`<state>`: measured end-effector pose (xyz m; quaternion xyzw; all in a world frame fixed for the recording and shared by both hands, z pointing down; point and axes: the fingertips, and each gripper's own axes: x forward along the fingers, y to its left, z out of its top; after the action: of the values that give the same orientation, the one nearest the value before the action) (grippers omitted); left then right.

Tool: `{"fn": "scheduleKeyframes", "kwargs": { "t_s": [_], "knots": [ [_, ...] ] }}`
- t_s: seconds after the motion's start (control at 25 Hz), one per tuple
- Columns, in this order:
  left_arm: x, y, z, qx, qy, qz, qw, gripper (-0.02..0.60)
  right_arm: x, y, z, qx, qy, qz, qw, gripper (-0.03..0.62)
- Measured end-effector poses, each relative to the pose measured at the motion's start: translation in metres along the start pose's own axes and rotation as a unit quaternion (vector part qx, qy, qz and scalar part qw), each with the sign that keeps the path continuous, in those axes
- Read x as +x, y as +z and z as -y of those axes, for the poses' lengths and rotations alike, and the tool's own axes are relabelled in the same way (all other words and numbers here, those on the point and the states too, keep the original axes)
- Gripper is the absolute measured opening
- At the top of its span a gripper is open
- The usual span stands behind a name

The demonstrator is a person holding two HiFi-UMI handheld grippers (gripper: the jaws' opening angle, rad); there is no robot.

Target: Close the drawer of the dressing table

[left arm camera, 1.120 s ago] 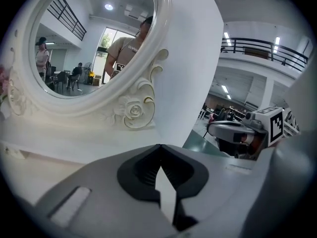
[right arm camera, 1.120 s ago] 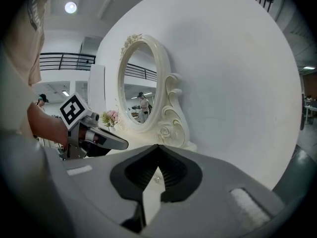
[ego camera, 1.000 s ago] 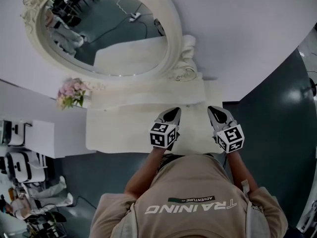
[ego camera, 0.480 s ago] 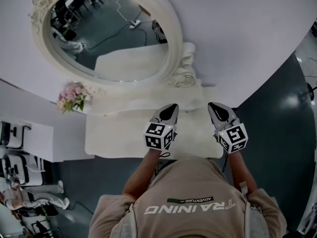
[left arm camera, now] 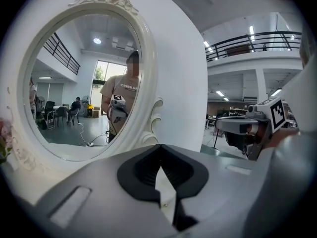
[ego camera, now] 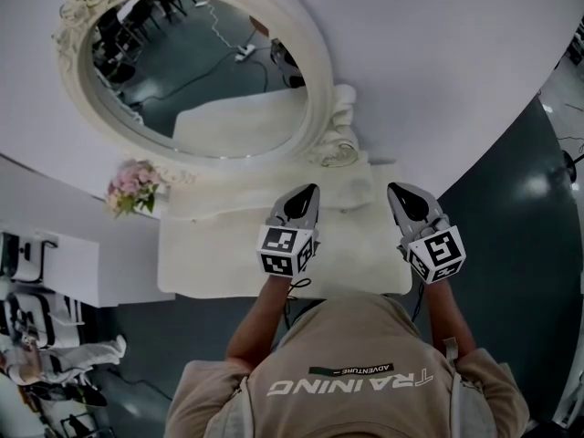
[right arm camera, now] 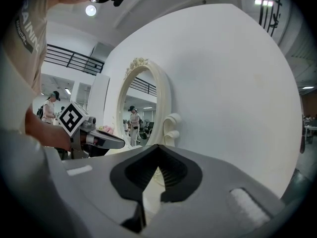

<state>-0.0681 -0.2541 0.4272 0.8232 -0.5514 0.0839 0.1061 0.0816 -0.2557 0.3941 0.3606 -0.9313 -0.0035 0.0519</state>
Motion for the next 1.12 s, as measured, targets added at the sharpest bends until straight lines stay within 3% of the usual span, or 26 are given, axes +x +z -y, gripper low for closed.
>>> {"fn": "scheduleKeyframes", "kwargs": {
  "t_s": [0.36,1.12],
  "knots": [
    [-0.001,0.012,-0.002,0.014,0.005,0.011,0.9998,0.018,-0.004,0.011,0.007,-0.006,-0.007,0.012,1.000,0.002],
    [0.002,0.000,0.003,0.000,-0.001,-0.001,1.0000,0.018,0.001,0.003,0.002,-0.011,0.008,0.000,1.000,0.002]
  ]
}}
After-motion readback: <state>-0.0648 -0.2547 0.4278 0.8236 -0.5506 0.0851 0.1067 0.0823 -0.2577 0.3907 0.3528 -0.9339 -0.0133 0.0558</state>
